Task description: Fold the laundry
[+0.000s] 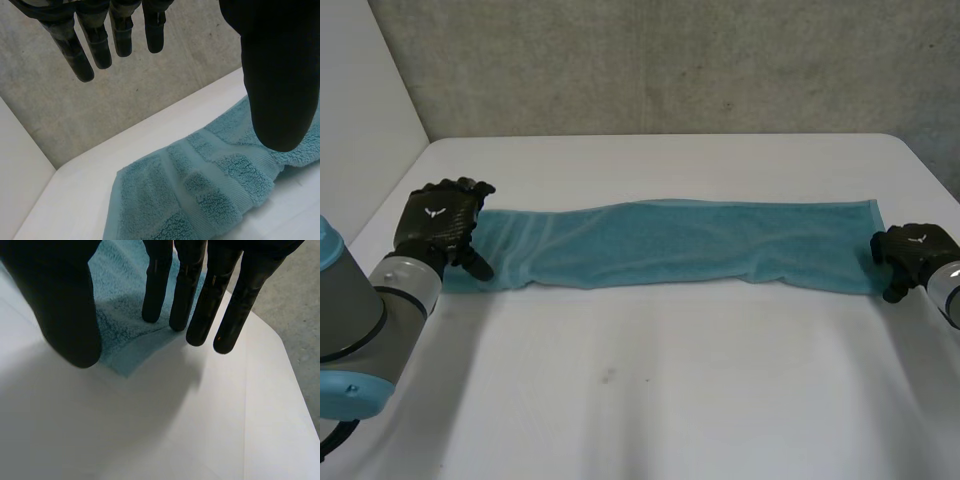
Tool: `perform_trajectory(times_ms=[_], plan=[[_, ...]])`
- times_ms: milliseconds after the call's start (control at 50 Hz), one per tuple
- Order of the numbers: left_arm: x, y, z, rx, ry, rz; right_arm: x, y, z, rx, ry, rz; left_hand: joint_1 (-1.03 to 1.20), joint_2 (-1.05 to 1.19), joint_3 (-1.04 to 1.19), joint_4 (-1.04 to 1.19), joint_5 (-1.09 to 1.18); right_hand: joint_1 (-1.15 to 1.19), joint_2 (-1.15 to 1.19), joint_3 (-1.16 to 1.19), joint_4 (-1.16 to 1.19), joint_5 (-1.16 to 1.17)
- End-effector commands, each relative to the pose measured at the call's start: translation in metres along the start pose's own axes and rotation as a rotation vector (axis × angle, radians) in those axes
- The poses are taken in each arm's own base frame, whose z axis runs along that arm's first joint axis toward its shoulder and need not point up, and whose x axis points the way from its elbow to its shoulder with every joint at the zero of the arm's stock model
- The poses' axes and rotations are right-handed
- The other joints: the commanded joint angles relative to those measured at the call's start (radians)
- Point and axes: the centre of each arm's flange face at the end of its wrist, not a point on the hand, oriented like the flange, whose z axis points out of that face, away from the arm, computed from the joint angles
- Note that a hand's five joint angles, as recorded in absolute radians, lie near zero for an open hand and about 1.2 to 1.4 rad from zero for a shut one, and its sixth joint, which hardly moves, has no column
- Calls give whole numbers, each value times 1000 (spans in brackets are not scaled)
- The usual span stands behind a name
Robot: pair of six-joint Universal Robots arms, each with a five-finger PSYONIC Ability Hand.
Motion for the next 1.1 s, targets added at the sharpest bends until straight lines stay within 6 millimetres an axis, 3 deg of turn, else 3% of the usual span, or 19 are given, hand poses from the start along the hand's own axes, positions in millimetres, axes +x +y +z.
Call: perform_trajectory(times_ms=[20, 120, 400, 480, 540, 620, 700, 720, 820, 840, 860, 880, 920, 940, 960, 980, 1060, 1080, 1100], plan=[[1, 3, -1, -11, 5, 0, 3, 4, 8, -6, 12, -4, 0, 5, -1, 7, 13, 865, 772, 773, 774, 797], [1, 4, -2, -13, 4, -2, 26, 5, 9, -23, 124, -2, 0, 5, -1, 7, 13, 865, 772, 774, 774, 798], [1, 3, -2, -11, 3, -1, 138, 9, 12, -64, 468, -69, 0, 5, -1, 7, 13, 865, 772, 774, 774, 798], [1, 3, -3, -13, 4, 0, 151, 4, 12, -86, 498, -174, 0, 5, -1, 7, 13, 865, 772, 774, 774, 798], [2, 3, -3, -12, 5, 0, 147, -3, 14, -75, 494, -206, 0, 5, -1, 7, 13, 865, 772, 774, 774, 798], [1, 3, -4, -11, 3, 0, 109, -39, 20, 25, 427, -234, 0, 5, -1, 7, 13, 865, 772, 774, 774, 798], [1, 2, -3, -7, 2, 1, 47, -92, 19, 178, 320, -270, -3, 2, -4, 4, 10, 865, 772, 774, 774, 798], [1, 2, -3, -7, 2, 1, 18, -115, 14, 248, 268, -291, -3, 2, -4, 4, 10, 865, 772, 774, 774, 798], [1, 2, -2, -5, 2, 1, -60, -168, -7, 446, 134, -335, -3, 2, -4, 4, 10, 865, 772, 774, 774, 798], [1, 2, -2, -5, 2, 1, -94, -182, -17, 525, 65, -349, -3, 2, -4, 4, 10, 865, 772, 774, 774, 798], [1, 2, -3, -4, 2, 1, -94, -183, -17, 525, 64, -350, -3, 2, -4, 4, 10, 865, 772, 774, 774, 798], [0, 1, -2, -3, 0, 1, -111, -188, -21, 561, 26, -357, -3, 2, -4, 4, 10, 865, 772, 774, 774, 798], [0, 1, -2, -3, 0, 1, -181, -191, -38, 673, -148, -389, -3, 2, -4, 4, 10, 865, 772, 774, 774, 798], [0, 1, -2, -3, 0, 1, -198, -190, -43, 700, -194, -397, -3, 2, -4, 4, 10, 865, 772, 774, 774, 798], [0, 2, -2, -4, 0, 1, -198, -190, -43, 700, -194, -398, -3, 2, -4, 4, 10, 865, 772, 774, 774, 798], [0, 1, -2, -3, 0, 1, -230, -188, -53, 748, -268, -411, -3, 2, -4, 4, 10, 865, 772, 774, 774, 798], [0, 2, -2, -3, 0, 2, -304, -163, -64, 792, -407, -433, -3, 2, -4, 4, 10, 865, 772, 774, 774, 798], [0, 2, -2, -3, 0, 2, -305, -163, -64, 792, -407, -433, -3, 2, -4, 4, 10, 865, 772, 774, 774, 798], [0, 2, -2, -3, 0, 2, -334, -144, -69, 778, -474, -443, -3, 2, -4, 4, 10, 865, 772, 774, 774, 798]])
